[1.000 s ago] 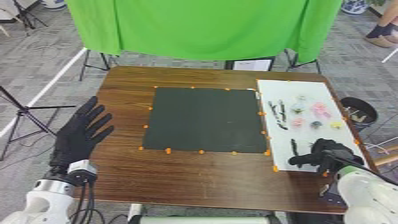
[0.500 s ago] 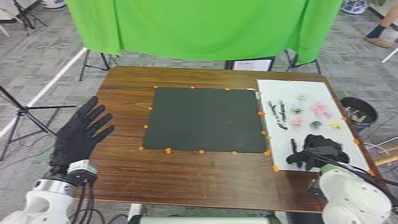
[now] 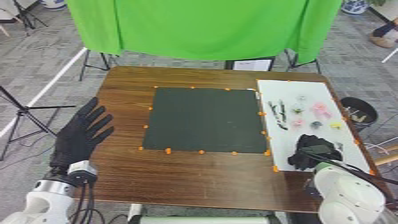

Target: Arrange flowers

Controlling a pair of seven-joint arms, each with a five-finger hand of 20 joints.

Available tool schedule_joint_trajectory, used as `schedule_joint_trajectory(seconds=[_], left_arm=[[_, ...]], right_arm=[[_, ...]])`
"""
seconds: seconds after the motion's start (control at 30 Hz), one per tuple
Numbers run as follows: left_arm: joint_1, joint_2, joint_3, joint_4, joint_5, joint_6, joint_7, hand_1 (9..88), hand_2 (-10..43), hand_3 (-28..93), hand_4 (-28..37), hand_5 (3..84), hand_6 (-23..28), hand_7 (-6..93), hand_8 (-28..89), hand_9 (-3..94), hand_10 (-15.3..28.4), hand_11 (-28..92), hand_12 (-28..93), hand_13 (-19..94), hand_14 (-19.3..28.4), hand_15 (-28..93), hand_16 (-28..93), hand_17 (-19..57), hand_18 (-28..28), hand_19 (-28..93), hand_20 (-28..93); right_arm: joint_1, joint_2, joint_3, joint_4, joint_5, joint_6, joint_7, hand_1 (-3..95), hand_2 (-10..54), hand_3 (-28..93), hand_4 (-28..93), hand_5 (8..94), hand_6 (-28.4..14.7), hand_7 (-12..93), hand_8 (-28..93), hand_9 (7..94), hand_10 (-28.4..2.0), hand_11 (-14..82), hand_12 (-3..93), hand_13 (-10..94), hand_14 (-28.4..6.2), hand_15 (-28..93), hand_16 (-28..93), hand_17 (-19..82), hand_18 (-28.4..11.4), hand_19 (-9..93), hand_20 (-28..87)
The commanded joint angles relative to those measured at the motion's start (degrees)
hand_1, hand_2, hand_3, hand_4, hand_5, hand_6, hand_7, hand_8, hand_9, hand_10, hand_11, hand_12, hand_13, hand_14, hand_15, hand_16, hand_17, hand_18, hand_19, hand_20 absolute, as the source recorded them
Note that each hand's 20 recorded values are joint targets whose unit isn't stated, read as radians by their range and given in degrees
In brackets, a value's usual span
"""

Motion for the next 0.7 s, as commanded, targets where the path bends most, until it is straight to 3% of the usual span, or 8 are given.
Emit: schedule_joint_trajectory(seconds=[0.03, 0.33, 0.7], left_arm=[[0.52, -0.43, -0.27, -0.12, -0.29, -0.25, -0.56, 25.1, -7.5, 69, -28.3, 22.2, 2.7, 18.5, -11, 18.8, 9.5, 13, 20, 13, 13.3, 20, 5, -11.2, 19.9, 32, 9], [0.95, -0.58, -0.41, -0.35, -0.28, -0.02, -0.31, 25.2, -7.3, 68, -28.3, 22.2, 2.7, 18.5, -11, 18.8, 9.6, 13, 20, 13, 13.4, 20, 5, -11.2, 19.9, 32, 9], [1.39, -0.01, -1.1, -0.67, -0.39, 0.27, -0.11, 25.3, -7.1, 68, -28.3, 22.3, 2.7, 18.5, -11, 18.9, 9.5, 14, 20, 13, 13.4, 20, 5, -11.4, 19.9, 33, 9]], right_arm=[[-4.67, -0.34, -0.48, 3.44, 1.05, 5.6, -3.7, 42.9, -9.5, 88, -25, 72.7, 1.2, 48, 24, 81.3, -7.9, 55.6, 57.1, 75, -7.3, 84, 45, 46, -20.2, 93, 68], [-5.21, -0.05, 2.3, 1.03, 6.26, 16.53, -7.04, 37.1, -9.5, 90, -14, 67.6, 0.1, 60, 27, 80.5, -8.0, 64.9, 54.2, 76, -7.3, 88, 43, 48, -20.3, 93, 72], [-0.76, 0.81, 2.46, -0.42, 9.46, 19.89, -7.81, 33.8, -9.5, 93, -11, 68.1, -2.1, 59, 32, 80.7, -8.9, 68.3, 54.7, 77, -8.4, 89, 43, 48, -20.6, 93, 75]])
